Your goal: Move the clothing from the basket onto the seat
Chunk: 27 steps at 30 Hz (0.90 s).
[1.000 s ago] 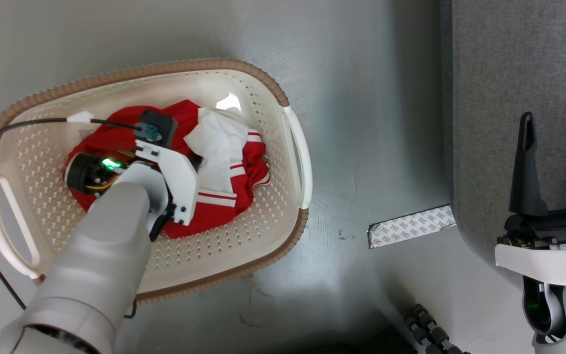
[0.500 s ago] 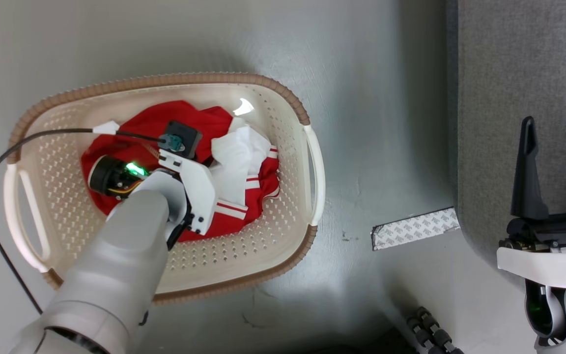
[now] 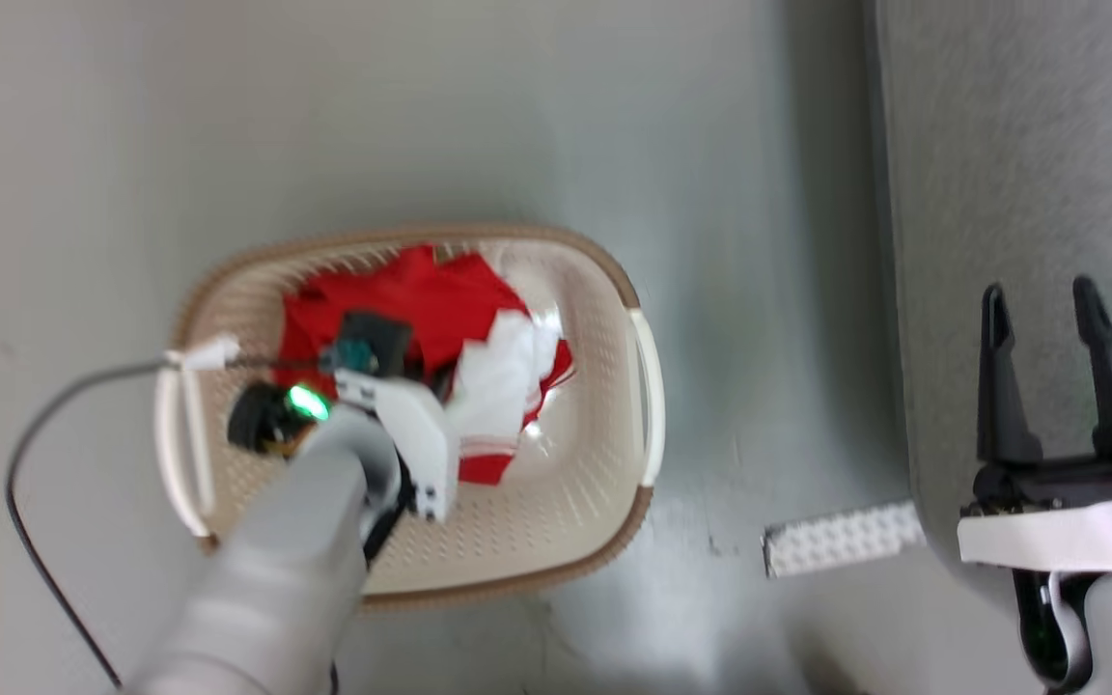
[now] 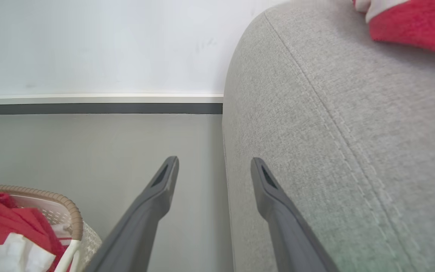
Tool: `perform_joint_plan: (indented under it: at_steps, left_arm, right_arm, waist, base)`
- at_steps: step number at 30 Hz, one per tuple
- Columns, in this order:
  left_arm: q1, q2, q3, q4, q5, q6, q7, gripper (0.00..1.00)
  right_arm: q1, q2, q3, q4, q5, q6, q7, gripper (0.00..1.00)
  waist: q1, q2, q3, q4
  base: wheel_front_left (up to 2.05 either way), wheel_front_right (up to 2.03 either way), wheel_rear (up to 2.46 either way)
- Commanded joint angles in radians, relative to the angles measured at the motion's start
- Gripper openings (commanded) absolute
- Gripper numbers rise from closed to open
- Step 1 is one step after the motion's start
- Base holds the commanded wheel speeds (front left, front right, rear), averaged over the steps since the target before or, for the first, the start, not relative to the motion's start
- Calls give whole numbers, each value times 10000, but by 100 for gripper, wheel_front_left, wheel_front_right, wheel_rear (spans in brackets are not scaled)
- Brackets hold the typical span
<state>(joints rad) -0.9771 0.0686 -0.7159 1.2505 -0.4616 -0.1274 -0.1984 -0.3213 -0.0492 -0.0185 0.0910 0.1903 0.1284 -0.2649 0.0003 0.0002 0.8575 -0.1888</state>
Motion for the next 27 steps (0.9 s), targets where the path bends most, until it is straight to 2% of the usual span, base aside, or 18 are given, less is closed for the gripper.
perform_joint_plan:
  at_steps: [1,12,16,27]
  left_arm:
    - [398,-61,5,-112,-207,-46,-178,0]
    - [2681,-128,284,-1292,-1123,-40,-666,0]
    - [3577,81,723,-2206,-1138,88,-662,0]
    - [5916,641,1705,-4789,-656,672,-662,0]
  right_arm:
    - [267,-27,-119,150,-30,31,12,100]
    - [1606,-21,-354,994,-491,31,12,100]
    - [2138,-21,-447,1220,-627,31,12,100]
    - [3273,-22,-464,1559,-723,28,12,100]
  waist:
    - [-3,-2,-1155,411]
    - [-3,-2,-4702,1294]
    - [-3,-2,-5764,1588]
    - [-3,-2,-7695,2176]
  base:
    - [0,0,0]
    - [0,0,0]
    - [0,0,0]
    - [0,0,0]
